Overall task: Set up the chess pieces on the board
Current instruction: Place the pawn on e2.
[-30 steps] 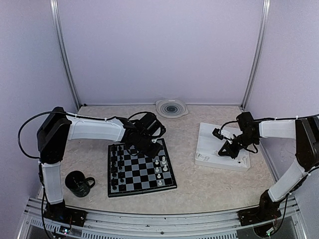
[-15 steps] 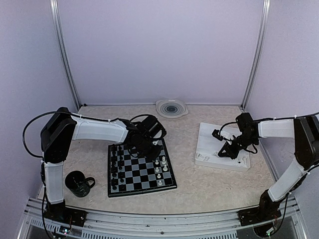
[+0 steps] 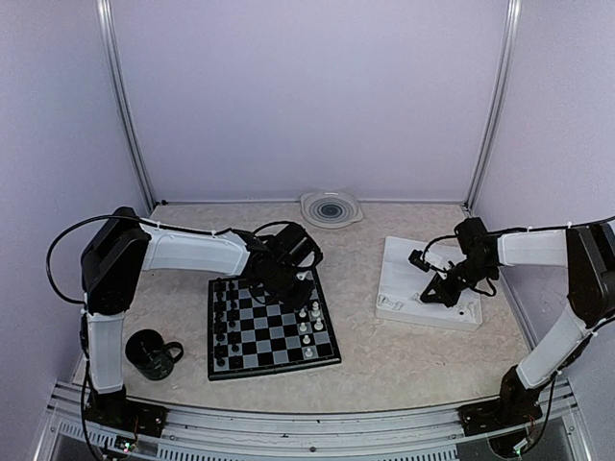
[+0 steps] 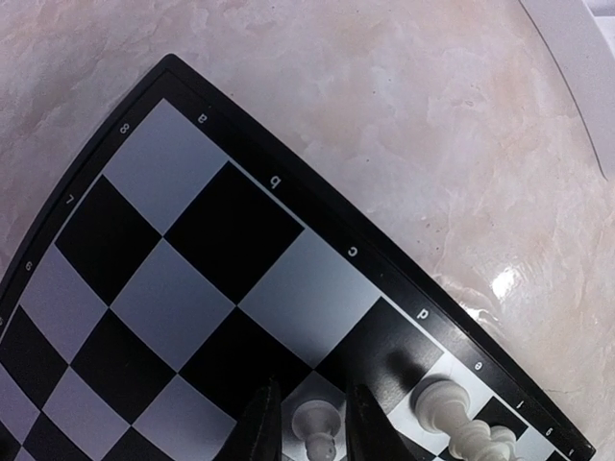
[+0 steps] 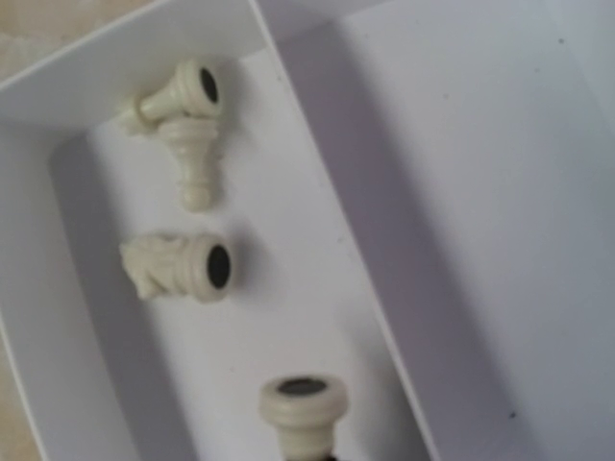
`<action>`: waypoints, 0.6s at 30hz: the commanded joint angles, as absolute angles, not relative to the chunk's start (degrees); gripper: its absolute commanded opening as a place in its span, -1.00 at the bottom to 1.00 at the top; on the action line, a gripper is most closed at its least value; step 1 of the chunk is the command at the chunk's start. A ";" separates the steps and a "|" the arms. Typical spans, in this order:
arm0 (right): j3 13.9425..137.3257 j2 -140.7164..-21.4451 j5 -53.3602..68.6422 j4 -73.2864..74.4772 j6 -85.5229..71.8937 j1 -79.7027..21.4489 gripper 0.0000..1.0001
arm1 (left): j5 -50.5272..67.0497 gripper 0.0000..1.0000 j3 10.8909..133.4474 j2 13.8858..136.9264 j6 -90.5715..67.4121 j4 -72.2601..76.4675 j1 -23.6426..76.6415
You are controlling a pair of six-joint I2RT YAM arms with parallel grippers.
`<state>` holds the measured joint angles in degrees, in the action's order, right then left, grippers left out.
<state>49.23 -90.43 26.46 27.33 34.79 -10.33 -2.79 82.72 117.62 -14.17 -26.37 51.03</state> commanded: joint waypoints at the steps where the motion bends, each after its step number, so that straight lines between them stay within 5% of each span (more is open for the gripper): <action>1: 49.57 -90.47 26.75 28.23 34.36 -10.37 -0.92 | -6.03 -0.44 84.57 115.01 -14.64 -27.28 51.28; 9: 50.59 -88.61 29.09 30.07 34.28 -10.37 -0.92 | -8.20 -0.18 87.09 107.21 -13.17 -25.27 51.34; 18: 55.06 -83.65 35.77 36.71 34.31 -10.92 -0.92 | 9.77 -0.09 85.59 107.40 -22.83 -1.95 53.91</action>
<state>51.44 -86.89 30.87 32.27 34.65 -10.35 0.21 84.79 104.84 -16.32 -13.28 52.71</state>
